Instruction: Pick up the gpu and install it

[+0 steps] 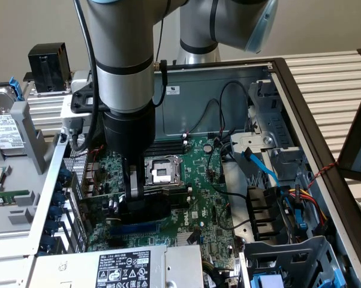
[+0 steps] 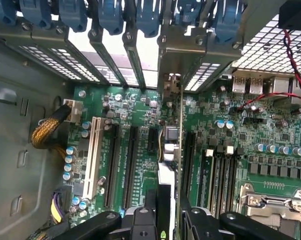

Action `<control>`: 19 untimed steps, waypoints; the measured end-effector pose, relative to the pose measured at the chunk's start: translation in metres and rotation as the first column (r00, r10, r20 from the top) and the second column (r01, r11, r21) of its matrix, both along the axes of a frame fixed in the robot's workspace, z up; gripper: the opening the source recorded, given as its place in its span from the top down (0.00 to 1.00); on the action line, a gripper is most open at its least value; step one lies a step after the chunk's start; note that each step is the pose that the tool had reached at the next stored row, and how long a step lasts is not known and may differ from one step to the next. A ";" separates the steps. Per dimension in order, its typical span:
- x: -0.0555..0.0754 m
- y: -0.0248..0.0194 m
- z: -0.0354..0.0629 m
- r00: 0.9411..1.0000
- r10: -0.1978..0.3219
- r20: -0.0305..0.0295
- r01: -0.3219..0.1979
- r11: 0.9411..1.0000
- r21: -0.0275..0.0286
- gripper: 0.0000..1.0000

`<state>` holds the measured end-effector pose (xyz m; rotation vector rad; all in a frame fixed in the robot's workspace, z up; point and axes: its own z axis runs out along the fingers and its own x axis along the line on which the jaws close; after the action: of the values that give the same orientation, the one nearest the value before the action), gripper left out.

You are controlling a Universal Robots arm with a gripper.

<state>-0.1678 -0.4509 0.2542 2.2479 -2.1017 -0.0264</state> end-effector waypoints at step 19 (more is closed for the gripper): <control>0.011 0.0004 0.0214 0.999 -0.043 0.000 0.043 0.999 0.000 0.73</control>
<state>-0.1569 -0.4505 0.2756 2.2024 -2.1497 -0.0286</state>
